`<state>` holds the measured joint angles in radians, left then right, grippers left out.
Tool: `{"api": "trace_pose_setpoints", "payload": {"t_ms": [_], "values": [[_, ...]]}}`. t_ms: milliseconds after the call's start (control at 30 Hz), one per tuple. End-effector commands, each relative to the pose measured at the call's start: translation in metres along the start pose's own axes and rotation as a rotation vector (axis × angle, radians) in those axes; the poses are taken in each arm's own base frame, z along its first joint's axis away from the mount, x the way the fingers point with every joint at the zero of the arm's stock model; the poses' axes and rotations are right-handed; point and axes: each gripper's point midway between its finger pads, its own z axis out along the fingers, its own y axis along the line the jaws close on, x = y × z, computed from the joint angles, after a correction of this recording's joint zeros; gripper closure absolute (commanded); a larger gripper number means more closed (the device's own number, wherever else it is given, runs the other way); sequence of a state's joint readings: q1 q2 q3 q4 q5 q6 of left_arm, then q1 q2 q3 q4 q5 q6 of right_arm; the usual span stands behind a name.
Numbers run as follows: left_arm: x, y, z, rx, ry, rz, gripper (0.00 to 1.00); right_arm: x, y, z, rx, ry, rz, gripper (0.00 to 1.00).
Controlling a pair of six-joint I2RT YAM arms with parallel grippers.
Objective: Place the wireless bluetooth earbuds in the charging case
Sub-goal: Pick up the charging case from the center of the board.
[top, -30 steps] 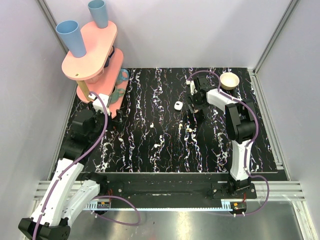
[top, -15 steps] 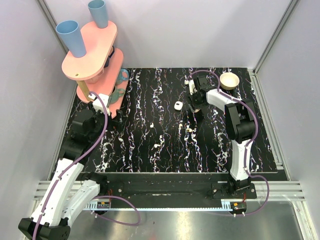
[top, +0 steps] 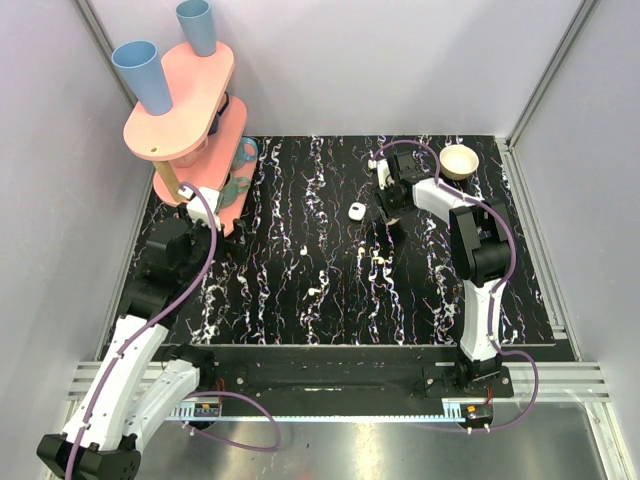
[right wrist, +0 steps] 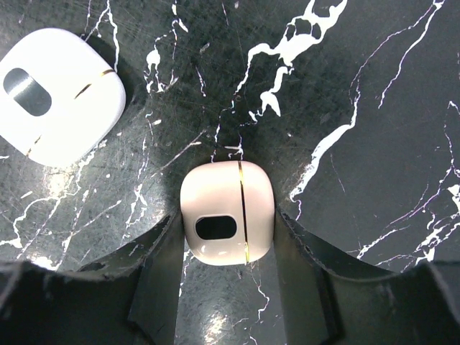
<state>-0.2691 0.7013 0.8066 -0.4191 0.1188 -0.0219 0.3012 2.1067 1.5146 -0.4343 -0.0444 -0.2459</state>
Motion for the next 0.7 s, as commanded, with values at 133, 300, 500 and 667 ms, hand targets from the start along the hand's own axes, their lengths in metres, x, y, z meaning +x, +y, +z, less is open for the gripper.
{"api": "trace_pose_setpoints", "payload": {"t_ms": [133,300,500,667], "values": [[-0.0070,-0.0016,0.0016,0.013,-0.017,0.018,0.01,0.0008,0.0035,-0.0113,0.006,-0.010,0.011,0.47],[-0.0057,-0.0021,0.0025,0.017,-0.013,0.017,0.01,0.0029,0.0023,-0.0107,0.010,-0.001,0.012,0.42],[-0.0060,-0.0026,0.0022,0.020,-0.013,0.017,0.01,0.0056,0.0050,-0.0109,-0.002,0.005,0.007,0.39],[-0.0067,-0.0016,0.0019,0.016,-0.016,0.015,0.01,0.0055,0.0079,-0.0154,-0.014,-0.001,0.013,0.52]]}}
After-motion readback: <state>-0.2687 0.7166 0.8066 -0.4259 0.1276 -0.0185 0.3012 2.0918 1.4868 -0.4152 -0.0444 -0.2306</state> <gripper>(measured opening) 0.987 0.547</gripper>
